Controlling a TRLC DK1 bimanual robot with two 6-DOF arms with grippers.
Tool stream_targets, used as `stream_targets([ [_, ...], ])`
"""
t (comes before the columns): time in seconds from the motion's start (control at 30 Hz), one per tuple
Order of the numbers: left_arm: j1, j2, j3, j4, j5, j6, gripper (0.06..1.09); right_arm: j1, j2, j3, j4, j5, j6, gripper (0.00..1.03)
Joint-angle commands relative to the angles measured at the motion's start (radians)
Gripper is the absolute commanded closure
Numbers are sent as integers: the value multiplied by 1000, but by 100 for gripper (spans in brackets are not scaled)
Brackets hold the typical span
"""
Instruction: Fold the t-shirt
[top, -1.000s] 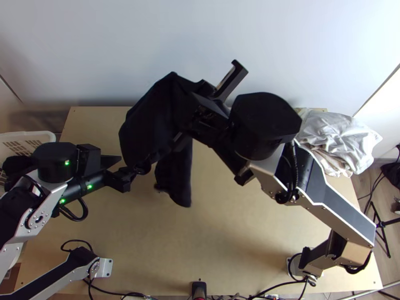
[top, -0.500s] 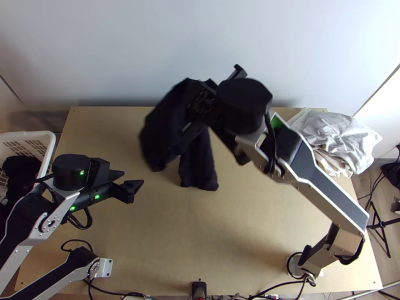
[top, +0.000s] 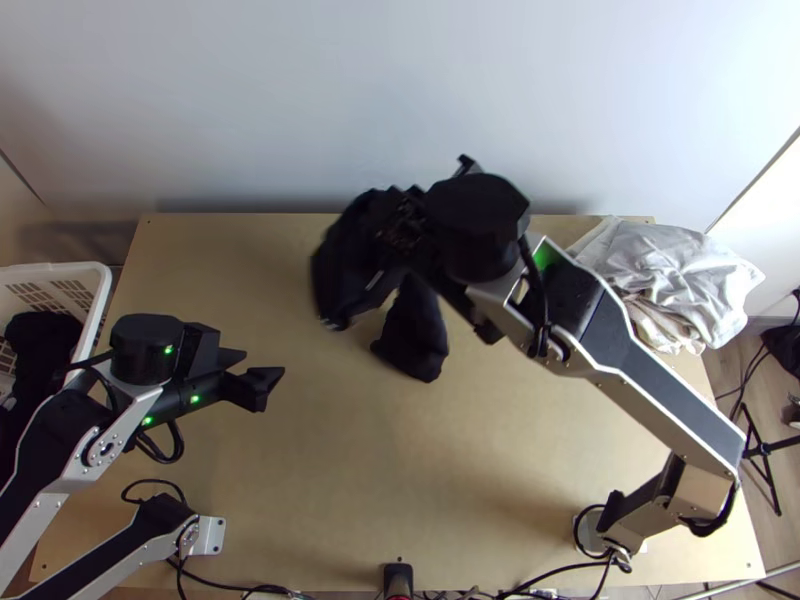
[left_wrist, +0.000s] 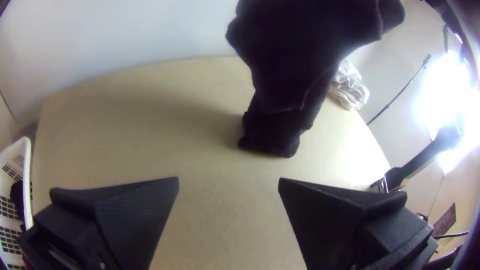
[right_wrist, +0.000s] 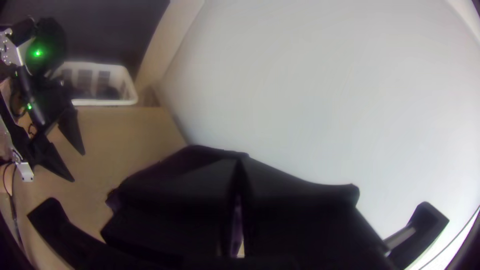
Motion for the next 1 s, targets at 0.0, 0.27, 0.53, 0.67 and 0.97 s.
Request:
stream_targets([
  [0.0, 2, -28, -11, -34, 0, 3, 12, 85, 76, 138, 6, -4, -15, 100],
  [0.27, -3, -72, -18, -86, 0, 3, 12, 144, 92, 161, 213, 21, -43, 100],
  [0.53, -10, -92, -44, -100, 0, 3, 12, 59, 75, 119, 177, 48, -4, 100],
  [0.67, -13, -88, -68, -94, 0, 3, 12, -69, 30, 21, 42, 12, 117, 100],
  [0.97, -21, -45, -113, -54, 0, 23, 12, -293, -161, -499, -60, -251, 273, 100],
])
